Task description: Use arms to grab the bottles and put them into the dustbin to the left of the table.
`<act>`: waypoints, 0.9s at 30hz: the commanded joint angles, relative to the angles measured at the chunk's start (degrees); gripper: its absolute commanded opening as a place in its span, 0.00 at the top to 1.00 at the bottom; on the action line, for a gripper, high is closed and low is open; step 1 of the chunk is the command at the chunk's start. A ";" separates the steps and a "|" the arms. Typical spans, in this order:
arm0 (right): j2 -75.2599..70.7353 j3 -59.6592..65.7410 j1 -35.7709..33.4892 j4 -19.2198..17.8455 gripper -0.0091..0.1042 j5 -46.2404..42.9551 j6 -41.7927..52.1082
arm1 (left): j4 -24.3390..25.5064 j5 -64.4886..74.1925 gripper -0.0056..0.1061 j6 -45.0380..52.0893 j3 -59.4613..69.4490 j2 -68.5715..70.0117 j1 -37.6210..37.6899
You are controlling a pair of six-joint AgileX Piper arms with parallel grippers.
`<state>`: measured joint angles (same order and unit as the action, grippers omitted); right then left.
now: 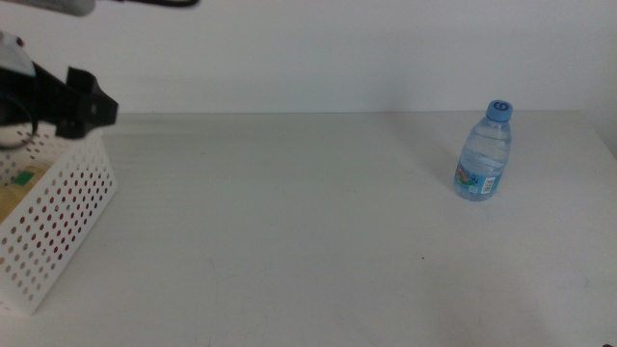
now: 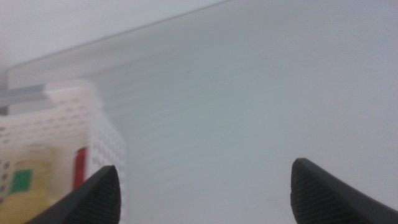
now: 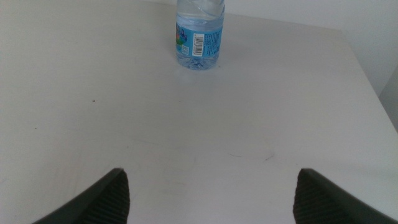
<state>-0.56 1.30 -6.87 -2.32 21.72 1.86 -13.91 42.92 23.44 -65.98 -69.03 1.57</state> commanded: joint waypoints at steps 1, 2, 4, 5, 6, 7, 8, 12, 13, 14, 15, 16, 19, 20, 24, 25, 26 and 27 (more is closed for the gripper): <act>-1.54 -0.14 0.33 -0.83 0.27 -4.20 0.56 | -2.05 -6.56 0.14 -0.26 2.60 5.13 2.74; -1.54 -0.14 0.33 -0.83 0.27 -4.20 0.56 | -2.41 -7.34 0.14 -0.26 3.94 6.40 3.62; -1.54 -0.14 0.33 -0.83 0.27 -4.20 0.56 | -2.74 -8.11 0.14 -0.40 7.00 9.30 5.69; -1.54 -0.14 0.33 -0.83 0.27 -4.20 0.56 | -3.00 -8.03 0.14 -0.81 8.15 10.62 6.53; -1.54 -0.14 0.33 -0.83 0.27 -4.20 0.56 | -3.33 -7.63 0.14 -1.44 9.53 11.92 7.12; -1.54 -0.14 0.33 -0.83 0.27 -4.20 0.56 | -3.96 -7.32 0.14 -1.68 10.72 13.05 7.56; -1.54 -0.14 0.33 -0.83 0.27 -4.20 0.56 | -4.60 -7.20 0.14 -1.67 11.72 13.85 7.85; -1.54 -0.14 0.33 -0.83 0.27 -4.20 0.56 | -7.50 -6.57 0.14 -1.61 14.68 16.63 8.01; -1.54 -0.14 0.33 -0.83 0.27 -4.20 0.56 | -7.58 -6.07 0.14 -1.61 15.03 17.15 8.01; -1.54 -0.14 0.33 -0.83 0.27 -4.20 0.56 | -7.58 -5.74 0.14 -1.61 15.15 17.53 8.01; -1.54 -0.14 0.33 -0.83 0.27 -4.20 0.56 | -7.58 -5.42 0.14 -1.61 15.30 17.89 8.01; -1.54 -0.14 0.33 -0.83 0.27 -4.20 0.56 | -7.58 -4.92 0.14 -1.61 15.30 18.20 8.01; -1.54 -0.14 0.33 -0.83 0.27 -4.20 0.56 | -7.47 -3.79 0.14 -1.37 15.30 18.74 8.01; -1.54 -0.14 0.33 -0.83 0.27 -4.20 0.56 | -7.47 -3.39 0.14 -1.31 15.30 18.91 8.01; -1.54 -0.14 0.33 -0.83 0.27 -4.20 0.56 | -5.84 -3.42 0.14 -1.38 15.30 18.99 8.01; -1.54 -0.14 0.33 -0.83 0.27 -4.20 0.56 | -5.58 -3.37 0.14 -1.38 15.37 19.53 8.01; -1.54 -0.14 0.33 -0.83 0.27 -4.20 0.56 | -5.38 -3.37 0.14 -1.43 15.54 20.25 8.01; -1.54 -0.14 0.33 -0.83 0.27 -4.20 0.56 | -5.06 -3.54 0.14 -1.59 15.88 21.15 8.01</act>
<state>-0.56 1.30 -6.87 -2.32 21.72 1.86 -18.29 42.34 22.59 -48.80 -49.62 9.36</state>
